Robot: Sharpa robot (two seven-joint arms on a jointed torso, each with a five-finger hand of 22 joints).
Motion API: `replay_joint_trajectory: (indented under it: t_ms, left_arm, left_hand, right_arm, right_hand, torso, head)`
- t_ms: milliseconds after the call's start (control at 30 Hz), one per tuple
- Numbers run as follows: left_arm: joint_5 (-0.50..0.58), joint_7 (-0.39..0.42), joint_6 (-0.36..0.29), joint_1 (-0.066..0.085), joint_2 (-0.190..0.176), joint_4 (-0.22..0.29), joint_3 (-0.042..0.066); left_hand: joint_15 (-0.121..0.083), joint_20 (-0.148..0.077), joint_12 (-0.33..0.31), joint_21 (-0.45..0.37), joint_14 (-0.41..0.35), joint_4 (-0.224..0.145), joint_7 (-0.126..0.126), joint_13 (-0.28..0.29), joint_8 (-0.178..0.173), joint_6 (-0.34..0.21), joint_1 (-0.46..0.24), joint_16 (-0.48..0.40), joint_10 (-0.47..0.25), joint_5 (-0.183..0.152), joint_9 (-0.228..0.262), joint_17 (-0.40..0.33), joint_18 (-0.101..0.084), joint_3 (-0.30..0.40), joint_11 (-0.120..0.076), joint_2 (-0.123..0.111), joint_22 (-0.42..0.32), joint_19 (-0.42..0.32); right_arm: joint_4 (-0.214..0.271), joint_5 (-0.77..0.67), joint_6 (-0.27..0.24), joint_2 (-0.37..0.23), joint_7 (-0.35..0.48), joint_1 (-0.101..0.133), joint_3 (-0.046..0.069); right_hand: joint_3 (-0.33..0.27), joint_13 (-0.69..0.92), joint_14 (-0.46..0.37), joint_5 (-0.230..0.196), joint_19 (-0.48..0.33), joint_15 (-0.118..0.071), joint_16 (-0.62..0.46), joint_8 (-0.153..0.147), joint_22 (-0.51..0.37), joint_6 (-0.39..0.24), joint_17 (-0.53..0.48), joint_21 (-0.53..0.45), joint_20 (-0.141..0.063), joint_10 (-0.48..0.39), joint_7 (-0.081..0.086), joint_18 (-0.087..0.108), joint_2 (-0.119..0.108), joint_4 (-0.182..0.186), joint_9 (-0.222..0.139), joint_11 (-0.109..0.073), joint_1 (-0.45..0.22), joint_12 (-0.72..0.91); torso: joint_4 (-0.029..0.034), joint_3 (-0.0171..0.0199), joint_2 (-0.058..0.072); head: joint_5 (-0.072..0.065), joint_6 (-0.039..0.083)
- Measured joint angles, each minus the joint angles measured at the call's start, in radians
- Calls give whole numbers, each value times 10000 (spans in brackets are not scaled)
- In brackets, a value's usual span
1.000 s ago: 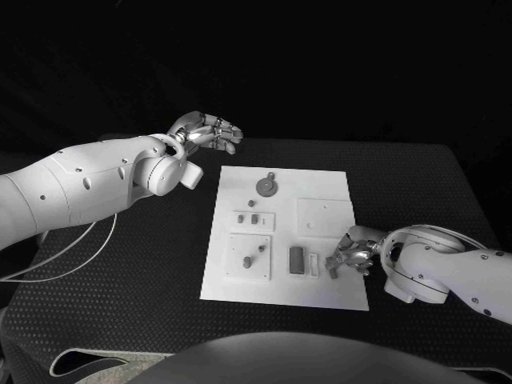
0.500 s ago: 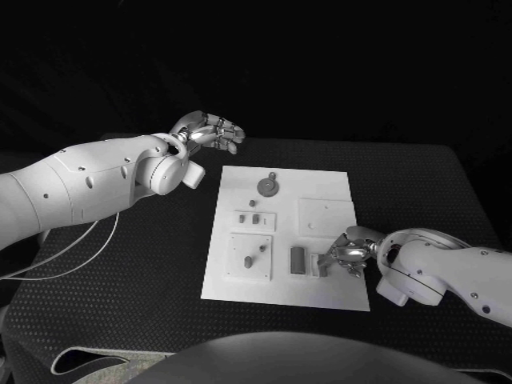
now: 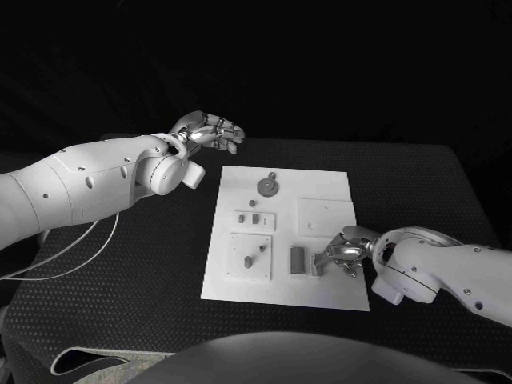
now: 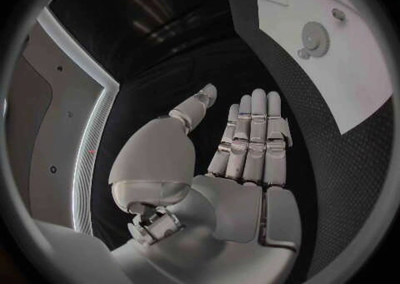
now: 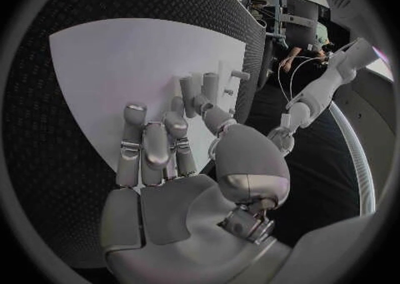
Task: Assemble the parts on the task board
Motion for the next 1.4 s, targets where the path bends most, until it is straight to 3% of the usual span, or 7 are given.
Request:
replay_joint_trajectory:
  t_ms: [700,900,1233,1400]
  left_arm:
    - [1,-6,12,0,0,0,0]
    - [1,-7,14,-1,0,1,0]
    - [2,-11,17,-5,-6,4,0]
    - [3,-12,18,-2,-9,6,0]
  left_hand:
    - [0,0,0,0,0,0,0,-8,0,0,-35,0,0,0,-7,19,0,0,0,35,-8,0]
    - [0,0,0,0,0,0,0,-8,0,0,-34,0,0,0,-7,18,0,0,0,34,-8,0]
    - [0,0,0,0,0,0,0,-7,0,0,-34,0,0,0,-7,27,0,0,0,34,-7,0]
    - [0,0,0,0,0,0,0,-7,-1,0,-34,-39,0,0,-7,37,0,0,0,34,-6,0]
  right_arm:
    - [-148,-34,24,161,-51,0,0]
    - [-164,-36,48,172,-67,0,-2]
    - [-178,-40,109,185,-70,-1,-3]
    - [-194,-42,120,197,-73,-1,-4]
  right_hand:
    - [-1,-11,48,-8,17,-17,0,20,-1,27,29,0,17,0,-30,-1,-64,2,-33,1,-140,0]
    - [-25,-35,48,-8,17,-16,0,-31,-2,28,3,-43,18,0,-31,0,-260,29,-52,1,-335,-49]
    - [19,-58,23,-8,94,-40,-39,-90,-2,40,-50,-133,11,-4,-44,0,-903,376,-110,5,-978,-97]
    - [109,-62,8,-8,94,-52,-39,-137,-2,-3,-73,-153,11,-36,-3,-1,-1069,550,-127,38,-1222,-117]
  torso:
    - [0,0,-1]
    - [-4,0,-3]
    - [-1,1,-3]
    - [0,0,-3]
  head:
    - [19,0]
    - [12,0]
    - [12,0]
    - [13,0]
